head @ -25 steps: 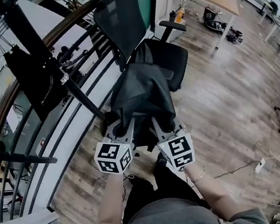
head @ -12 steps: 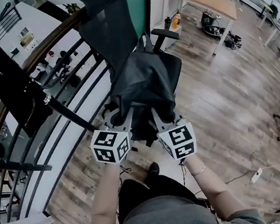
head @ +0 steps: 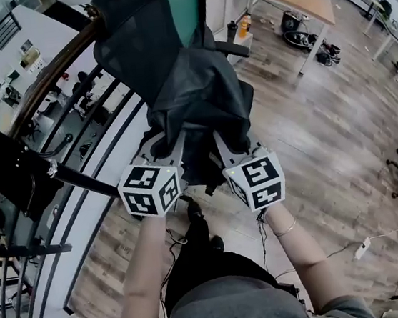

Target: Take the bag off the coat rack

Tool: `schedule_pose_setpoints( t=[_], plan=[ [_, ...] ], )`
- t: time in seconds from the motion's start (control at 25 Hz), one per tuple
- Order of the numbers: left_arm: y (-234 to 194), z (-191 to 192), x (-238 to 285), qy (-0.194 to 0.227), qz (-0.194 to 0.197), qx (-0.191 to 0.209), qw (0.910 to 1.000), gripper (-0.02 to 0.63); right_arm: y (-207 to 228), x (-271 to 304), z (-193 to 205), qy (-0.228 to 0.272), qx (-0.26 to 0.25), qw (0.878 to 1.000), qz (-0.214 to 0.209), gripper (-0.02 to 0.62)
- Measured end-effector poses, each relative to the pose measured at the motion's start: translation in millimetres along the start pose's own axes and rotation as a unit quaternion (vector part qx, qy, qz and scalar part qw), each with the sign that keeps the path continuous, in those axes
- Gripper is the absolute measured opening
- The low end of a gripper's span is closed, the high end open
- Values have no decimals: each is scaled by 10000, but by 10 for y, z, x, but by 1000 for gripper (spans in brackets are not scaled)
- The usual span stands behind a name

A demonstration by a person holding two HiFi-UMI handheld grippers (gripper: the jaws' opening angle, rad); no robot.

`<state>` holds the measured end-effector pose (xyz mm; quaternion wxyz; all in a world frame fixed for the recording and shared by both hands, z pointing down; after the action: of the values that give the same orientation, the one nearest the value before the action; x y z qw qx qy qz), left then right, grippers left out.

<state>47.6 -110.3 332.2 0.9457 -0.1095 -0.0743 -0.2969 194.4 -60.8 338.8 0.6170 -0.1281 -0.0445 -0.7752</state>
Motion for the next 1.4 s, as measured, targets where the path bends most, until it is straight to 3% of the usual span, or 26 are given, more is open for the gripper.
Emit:
schedule_pose_setpoints(
  t=[0.68, 1.04, 1.4],
  plan=[
    [-1237, -1039, 1328, 352, 438, 154, 9983, 34, 857, 1499, -875, 264, 32, 9978, 609, 28],
    [-1703, -1124, 2101, 269, 289, 124, 9991, 34, 1377, 2264, -872, 137, 98, 9977, 656, 28],
    [-2062, -802, 2722, -16, -192, -288, 9994, 34, 1802, 2950, -518, -246, 159, 9995, 97, 27]
  ],
)
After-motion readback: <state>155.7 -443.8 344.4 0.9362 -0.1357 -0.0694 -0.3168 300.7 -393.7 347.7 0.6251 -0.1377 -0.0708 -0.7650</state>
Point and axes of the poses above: the fingertips, and each gripper's own axes: x forward along the fingers, y to its right, z out of its underside, the point moved 7 cm from there along -x, backward along the fingers, and after that the axes turned 5 degrees about z, right-handed, at the moved point
